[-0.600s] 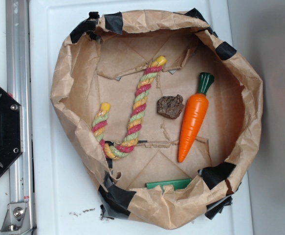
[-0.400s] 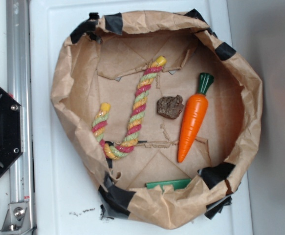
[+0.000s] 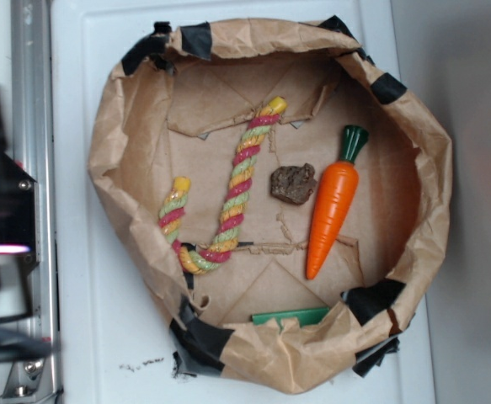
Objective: Grab the rock.
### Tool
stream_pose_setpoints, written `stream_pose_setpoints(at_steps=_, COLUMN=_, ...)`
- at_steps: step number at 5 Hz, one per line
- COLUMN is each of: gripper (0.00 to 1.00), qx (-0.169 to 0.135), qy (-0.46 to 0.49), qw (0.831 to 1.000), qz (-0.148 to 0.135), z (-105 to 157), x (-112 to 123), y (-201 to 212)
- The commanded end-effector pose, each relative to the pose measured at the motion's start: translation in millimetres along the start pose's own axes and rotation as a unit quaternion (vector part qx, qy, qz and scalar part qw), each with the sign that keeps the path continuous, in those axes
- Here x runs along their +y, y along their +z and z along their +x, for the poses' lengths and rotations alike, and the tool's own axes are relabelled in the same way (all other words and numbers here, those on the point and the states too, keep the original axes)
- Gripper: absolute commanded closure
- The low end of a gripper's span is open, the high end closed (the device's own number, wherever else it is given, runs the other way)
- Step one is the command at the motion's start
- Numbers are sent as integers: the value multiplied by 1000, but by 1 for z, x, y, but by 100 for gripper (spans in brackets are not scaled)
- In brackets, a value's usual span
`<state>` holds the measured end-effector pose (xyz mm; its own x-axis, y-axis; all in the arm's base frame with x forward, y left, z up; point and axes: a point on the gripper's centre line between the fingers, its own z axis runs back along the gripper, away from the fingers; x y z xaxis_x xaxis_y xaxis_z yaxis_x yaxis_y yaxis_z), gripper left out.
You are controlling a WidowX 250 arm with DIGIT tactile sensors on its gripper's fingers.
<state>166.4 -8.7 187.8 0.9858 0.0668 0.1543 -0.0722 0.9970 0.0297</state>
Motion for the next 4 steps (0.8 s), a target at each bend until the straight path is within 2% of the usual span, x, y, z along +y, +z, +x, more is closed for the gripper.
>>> stream_pose_setpoints(at_steps=1, gripper=0, qx=-48, qy=6, qw=999, qz=-8, z=79, x=1, y=-69)
stream_pose_setpoints(at_steps=2, gripper=0, qx=-52, qy=-34, qw=998, qz=14, z=96, x=-3, y=-105)
stream_pose_setpoints(at_steps=3, gripper=0, qx=-40, qy=-65, qw=997, qz=8, z=97, x=7, y=-134)
stream_pose_setpoints(at_steps=4, gripper=0, qx=-42, qy=-65, qw=997, qz=5, z=99, x=19, y=-152)
